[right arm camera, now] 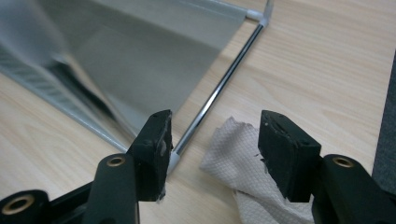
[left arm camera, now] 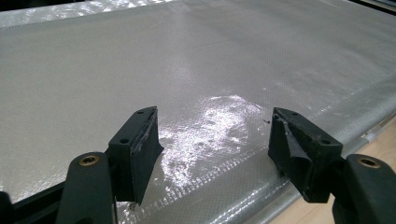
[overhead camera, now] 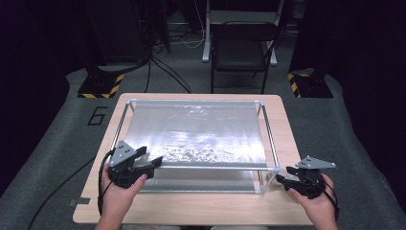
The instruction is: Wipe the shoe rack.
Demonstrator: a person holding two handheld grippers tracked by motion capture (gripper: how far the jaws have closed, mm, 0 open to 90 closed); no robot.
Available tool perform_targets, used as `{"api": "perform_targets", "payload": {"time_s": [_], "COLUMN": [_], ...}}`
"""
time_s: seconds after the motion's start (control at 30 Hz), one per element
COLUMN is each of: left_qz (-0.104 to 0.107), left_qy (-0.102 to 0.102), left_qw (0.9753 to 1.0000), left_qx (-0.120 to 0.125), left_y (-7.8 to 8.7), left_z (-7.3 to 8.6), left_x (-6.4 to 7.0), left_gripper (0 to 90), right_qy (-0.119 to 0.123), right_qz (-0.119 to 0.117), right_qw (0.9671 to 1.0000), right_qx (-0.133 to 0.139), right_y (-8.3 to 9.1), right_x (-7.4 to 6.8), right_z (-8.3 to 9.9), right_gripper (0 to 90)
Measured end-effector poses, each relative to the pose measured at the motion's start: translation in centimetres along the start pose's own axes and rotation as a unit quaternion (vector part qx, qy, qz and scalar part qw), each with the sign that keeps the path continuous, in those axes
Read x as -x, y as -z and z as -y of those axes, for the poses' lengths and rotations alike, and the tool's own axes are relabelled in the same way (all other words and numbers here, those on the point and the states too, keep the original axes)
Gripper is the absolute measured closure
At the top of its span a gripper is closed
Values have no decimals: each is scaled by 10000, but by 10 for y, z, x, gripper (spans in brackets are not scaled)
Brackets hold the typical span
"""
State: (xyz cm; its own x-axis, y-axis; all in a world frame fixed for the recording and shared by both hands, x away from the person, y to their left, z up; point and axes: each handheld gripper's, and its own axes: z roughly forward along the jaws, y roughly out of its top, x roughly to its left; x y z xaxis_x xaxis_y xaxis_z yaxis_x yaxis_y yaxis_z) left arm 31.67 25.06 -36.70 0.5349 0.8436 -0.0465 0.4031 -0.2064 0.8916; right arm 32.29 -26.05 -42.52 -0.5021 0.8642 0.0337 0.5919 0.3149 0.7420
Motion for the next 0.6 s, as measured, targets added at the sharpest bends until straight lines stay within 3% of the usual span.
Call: {"api": "perform_targets", "payload": {"time_s": [0.17,0.6], "left_qz": [-74,-440], "left_qy": [-69,111], "left_qw": [9999,9990], "left_qx": [17,-3], "left_y": [7,34], "left_z": [-2,1], "left_x": [-3,-34], "left_gripper": [333,333], "right_qy": [135,307], "right_qz": [-127,-205], "right_qw": [9998,9992], "right_qx": [64,179], "right_y": [14,38], "right_x": [-9,-17], "right_z": [-8,-19], "right_gripper": [445,447]}}
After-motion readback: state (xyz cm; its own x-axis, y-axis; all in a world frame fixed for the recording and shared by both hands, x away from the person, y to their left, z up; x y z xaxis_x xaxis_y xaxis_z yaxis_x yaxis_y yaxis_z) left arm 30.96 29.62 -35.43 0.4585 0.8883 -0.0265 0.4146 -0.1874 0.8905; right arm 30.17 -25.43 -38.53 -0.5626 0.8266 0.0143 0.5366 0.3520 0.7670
